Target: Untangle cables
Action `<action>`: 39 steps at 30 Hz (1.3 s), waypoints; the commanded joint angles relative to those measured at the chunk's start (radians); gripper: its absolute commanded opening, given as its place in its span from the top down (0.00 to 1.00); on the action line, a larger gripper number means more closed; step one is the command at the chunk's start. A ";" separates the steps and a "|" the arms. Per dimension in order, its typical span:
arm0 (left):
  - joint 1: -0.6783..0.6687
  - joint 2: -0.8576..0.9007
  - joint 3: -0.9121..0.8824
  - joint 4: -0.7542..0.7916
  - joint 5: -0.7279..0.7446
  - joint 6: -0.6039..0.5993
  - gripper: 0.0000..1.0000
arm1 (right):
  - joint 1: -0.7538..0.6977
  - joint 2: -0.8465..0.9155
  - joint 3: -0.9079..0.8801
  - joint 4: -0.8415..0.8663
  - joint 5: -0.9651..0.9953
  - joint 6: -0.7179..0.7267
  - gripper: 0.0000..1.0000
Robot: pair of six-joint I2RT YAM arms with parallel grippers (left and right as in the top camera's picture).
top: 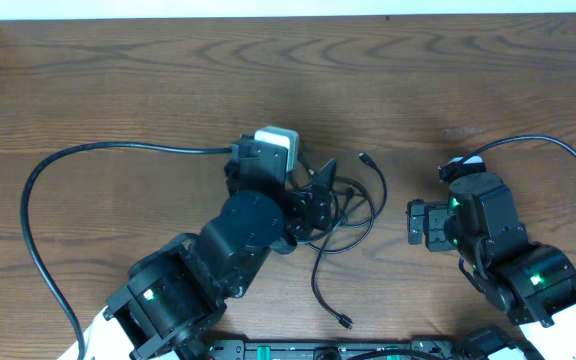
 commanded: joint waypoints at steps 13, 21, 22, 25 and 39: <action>0.004 -0.013 0.031 -0.570 -0.199 -0.253 0.11 | -0.005 0.137 0.000 0.089 -0.253 0.013 0.01; 0.004 -0.011 0.031 -0.620 -0.183 -0.266 0.11 | -0.005 0.304 0.000 0.220 -0.311 0.013 0.01; 0.004 -0.011 0.031 -0.623 -0.183 -0.266 0.10 | -0.005 0.322 0.000 0.243 -0.321 0.011 0.01; 0.004 -0.011 0.031 -0.626 -0.183 -0.266 0.10 | -0.005 0.376 0.000 0.318 -0.351 0.009 0.01; 0.004 -0.011 0.031 -0.625 -0.183 -0.266 0.10 | -0.005 0.697 0.000 0.575 -0.497 0.002 0.31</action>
